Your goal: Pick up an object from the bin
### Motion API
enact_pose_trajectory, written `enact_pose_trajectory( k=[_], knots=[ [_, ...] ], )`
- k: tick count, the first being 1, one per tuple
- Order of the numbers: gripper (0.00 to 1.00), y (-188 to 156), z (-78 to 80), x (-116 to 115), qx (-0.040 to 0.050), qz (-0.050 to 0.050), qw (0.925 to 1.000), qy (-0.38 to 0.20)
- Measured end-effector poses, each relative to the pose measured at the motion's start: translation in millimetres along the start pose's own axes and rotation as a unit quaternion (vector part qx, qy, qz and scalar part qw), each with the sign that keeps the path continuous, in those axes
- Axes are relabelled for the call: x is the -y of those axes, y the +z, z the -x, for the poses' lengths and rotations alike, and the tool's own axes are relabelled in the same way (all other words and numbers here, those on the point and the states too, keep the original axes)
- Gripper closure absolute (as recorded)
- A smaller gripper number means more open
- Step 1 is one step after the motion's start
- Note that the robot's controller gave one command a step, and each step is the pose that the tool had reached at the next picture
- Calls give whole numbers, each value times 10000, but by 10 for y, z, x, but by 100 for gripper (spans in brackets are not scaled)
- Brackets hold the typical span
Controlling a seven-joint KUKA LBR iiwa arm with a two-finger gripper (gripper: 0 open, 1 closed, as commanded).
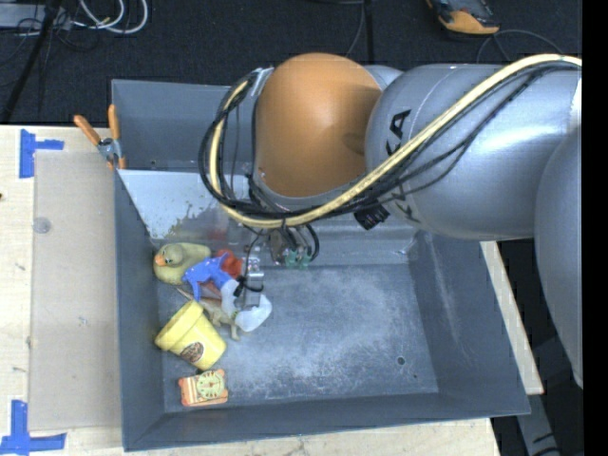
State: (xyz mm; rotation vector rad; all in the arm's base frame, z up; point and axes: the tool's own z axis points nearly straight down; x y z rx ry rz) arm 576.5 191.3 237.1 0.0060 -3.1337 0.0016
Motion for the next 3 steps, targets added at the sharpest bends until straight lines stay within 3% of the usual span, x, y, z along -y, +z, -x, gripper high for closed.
enact_pose_trajectory(
  k=[1, 2, 3],
  knots=[
    [0, -49, 10, 11, 33, 6, 10000, 19],
    [0, 279, -177, -81, 44, 5, 9995, -307],
    [0, 648, -147, -185, 18, 6, 9997, -246]
  ],
)
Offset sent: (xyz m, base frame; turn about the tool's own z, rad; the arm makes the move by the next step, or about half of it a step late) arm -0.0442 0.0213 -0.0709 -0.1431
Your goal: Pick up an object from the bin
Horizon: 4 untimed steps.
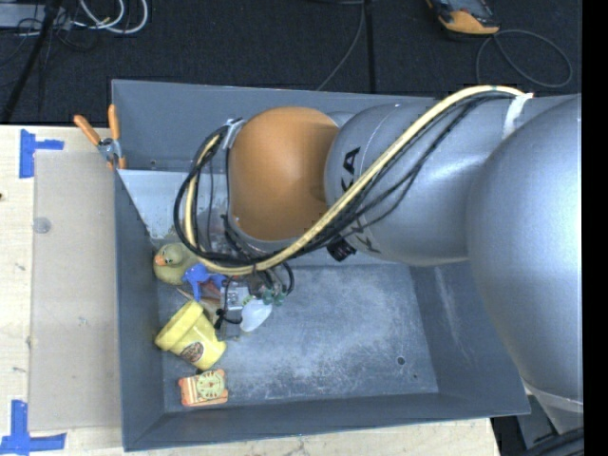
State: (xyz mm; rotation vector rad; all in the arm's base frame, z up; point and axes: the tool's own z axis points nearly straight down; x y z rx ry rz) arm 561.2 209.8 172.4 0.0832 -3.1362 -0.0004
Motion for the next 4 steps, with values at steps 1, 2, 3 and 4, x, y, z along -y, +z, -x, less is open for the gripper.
enact_pose_trajectory(
  k=[1, 2, 3, 4],
  knots=[
    [0, 294, -161, -36, 15, -3, 10000, 78],
    [0, 719, -360, -76, 11, 1, 9971, -767],
    [100, 1026, -186, -214, 17, 1, 9929, -1192],
    [100, 1027, -186, -214, 18, 2, 9929, -1188]
  ],
)
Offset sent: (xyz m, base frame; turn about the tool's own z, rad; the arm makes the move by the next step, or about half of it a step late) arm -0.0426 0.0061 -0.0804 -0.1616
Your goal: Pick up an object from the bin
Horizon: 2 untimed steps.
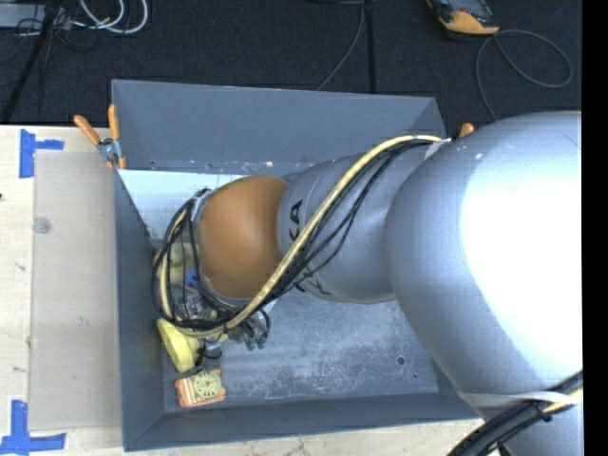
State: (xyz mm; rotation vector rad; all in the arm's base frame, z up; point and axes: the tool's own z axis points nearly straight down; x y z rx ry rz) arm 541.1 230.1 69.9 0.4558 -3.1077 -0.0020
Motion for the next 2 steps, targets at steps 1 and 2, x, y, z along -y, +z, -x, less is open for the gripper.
enact_pose_trajectory(
  k=[1, 2],
  knots=[
    [100, -49, -13, 0, -37, -6, 10000, -2],
    [100, -219, 110, 148, -10, 1, 9957, 923]
  ],
)
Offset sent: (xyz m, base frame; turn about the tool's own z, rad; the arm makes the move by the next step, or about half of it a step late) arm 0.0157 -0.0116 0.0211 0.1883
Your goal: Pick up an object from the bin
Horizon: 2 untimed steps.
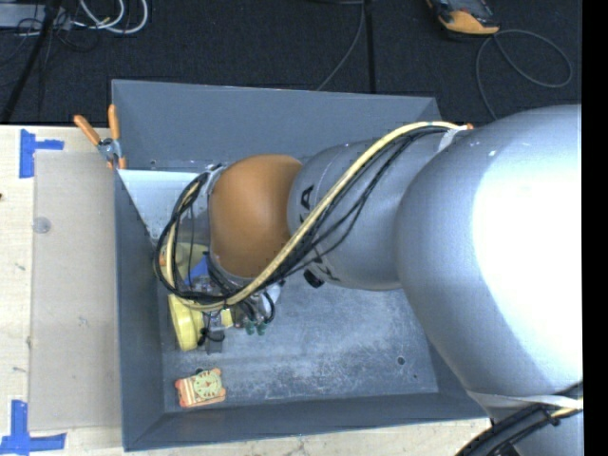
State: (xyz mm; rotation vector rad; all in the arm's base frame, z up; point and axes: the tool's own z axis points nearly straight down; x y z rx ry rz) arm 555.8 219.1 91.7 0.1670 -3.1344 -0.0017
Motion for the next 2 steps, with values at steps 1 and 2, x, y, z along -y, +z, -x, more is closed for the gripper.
enact_pose_trajectory(
  k=[1, 2],
  knots=[
    [100, 18, 3, 4, -7, 1, 10000, 18],
    [100, -1677, 110, -81, 29, 6, 9998, -193]
  ],
)
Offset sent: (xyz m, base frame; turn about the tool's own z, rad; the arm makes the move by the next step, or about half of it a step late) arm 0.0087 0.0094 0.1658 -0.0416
